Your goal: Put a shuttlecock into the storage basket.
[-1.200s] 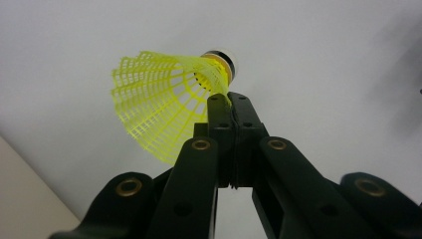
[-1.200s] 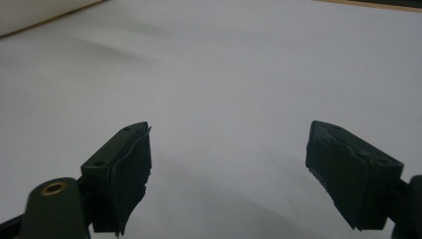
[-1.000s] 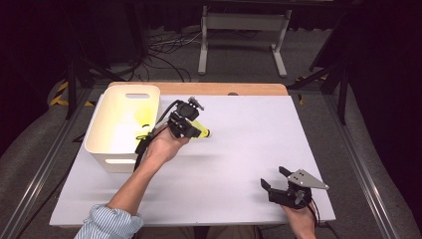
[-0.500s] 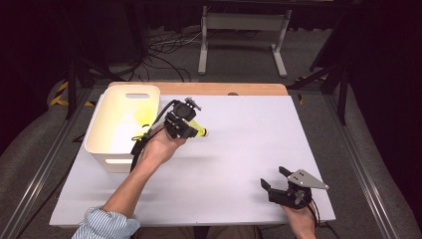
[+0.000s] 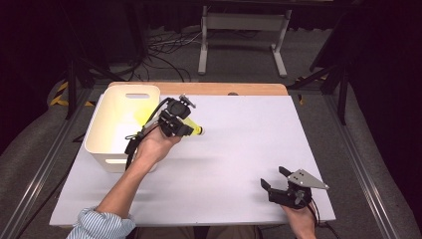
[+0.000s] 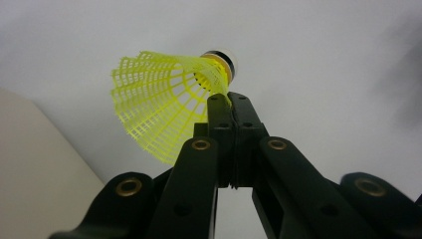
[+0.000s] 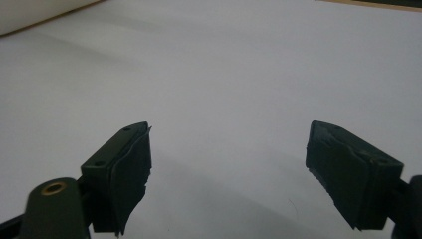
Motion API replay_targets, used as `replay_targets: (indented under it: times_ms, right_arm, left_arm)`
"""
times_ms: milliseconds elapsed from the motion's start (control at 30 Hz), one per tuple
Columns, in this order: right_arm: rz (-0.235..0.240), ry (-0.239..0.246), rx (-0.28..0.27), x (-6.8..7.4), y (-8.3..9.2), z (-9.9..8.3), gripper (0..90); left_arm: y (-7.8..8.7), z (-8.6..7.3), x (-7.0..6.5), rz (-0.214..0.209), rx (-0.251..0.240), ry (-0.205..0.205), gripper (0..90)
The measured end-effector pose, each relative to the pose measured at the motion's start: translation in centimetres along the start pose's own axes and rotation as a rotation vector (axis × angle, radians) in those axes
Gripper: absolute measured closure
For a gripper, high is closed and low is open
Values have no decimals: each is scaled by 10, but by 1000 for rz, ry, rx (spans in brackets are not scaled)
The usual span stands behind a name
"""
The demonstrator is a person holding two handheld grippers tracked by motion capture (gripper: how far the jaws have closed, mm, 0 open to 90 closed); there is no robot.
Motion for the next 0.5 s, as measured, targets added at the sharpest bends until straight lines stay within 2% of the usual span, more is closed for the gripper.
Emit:
replay_targets:
  times_ms: [500]
  right_arm:
    - [1,-1,-2,0,0,0,184]
  left_arm:
    - [10,1,6,-11,-17,10,897]
Point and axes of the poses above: each handheld gripper's, and its own axes: y roughly backward along the jaws, z roughly out of its top, x roughly to its left, the point moved 7 cm from there along -y, roughly forward along the jaws, and after that the axes turned 1 degree about -x, right-handed, at the moved point
